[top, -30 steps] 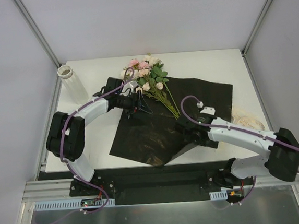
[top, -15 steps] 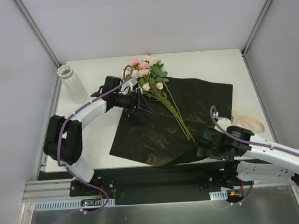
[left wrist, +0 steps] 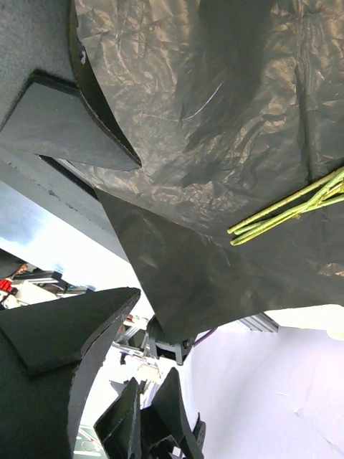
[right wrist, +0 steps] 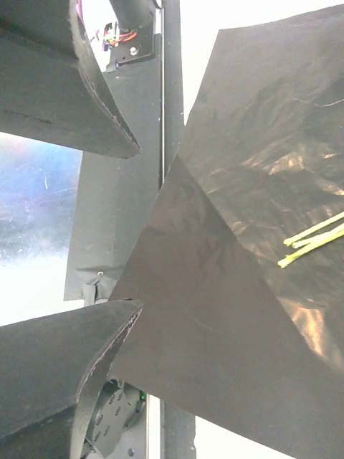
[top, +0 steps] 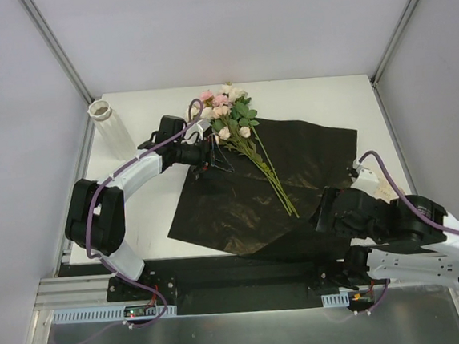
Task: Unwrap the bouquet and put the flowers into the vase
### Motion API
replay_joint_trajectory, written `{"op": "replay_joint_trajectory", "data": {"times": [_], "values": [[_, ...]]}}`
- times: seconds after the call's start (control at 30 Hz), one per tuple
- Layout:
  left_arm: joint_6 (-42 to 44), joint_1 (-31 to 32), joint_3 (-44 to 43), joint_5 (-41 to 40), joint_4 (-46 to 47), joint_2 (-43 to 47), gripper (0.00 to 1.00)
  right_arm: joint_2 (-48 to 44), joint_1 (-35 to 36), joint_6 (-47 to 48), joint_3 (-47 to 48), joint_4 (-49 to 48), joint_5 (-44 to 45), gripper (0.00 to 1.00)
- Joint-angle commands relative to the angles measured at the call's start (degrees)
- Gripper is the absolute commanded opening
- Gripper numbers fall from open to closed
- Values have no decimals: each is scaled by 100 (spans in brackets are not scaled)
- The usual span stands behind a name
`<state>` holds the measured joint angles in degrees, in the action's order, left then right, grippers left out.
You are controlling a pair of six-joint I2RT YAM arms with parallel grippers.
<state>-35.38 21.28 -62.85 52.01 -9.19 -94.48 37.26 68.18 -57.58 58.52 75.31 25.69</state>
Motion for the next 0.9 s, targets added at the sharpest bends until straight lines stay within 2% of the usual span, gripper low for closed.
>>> {"op": "replay_joint_trajectory", "data": {"times": [0.0, 0.13, 0.23, 0.43, 0.5, 0.57, 0.67, 0.77, 0.8, 0.83, 0.87], "values": [[101, -54, 18, 90, 110, 246, 65, 343, 37, 643, 440, 72, 847, 81], [75, -54, 10, 134, 111, 219, 66, 572, 28, 687, 283, -270, 1227, 77], [92, -53, 10, 134, 110, 237, 65, 782, -42, 353, -322, -586, 1220, 71], [119, -54, 10, 99, 119, 333, 66, 1423, -446, 151, -1911, -2115, -633, 69], [145, -54, 10, 46, 110, 386, 66, 1626, -481, 107, -2055, -2459, -1004, 70], [171, -54, 18, -50, 110, 473, 66, 1872, -516, 151, -2003, -2538, -1101, 73], [198, -45, 71, -261, 93, 771, 66, 2092, -893, 755, -1819, -3002, -1408, 78], [338, -45, 97, -682, 93, 1210, 67, 2426, -1823, 1739, -1320, -3582, -1794, 78], [417, -45, 80, -1014, 67, 1343, 68, 2583, -2400, 1985, -1134, -3750, -1961, 79], [426, -45, 62, -1148, 32, 1466, 68, 2950, -2658, 2501, -924, -4152, -2172, 80], [418, -45, 19, -1280, 5, 1693, 69, 3198, -2887, 2759, -347, -4399, -2739, 81]]}}
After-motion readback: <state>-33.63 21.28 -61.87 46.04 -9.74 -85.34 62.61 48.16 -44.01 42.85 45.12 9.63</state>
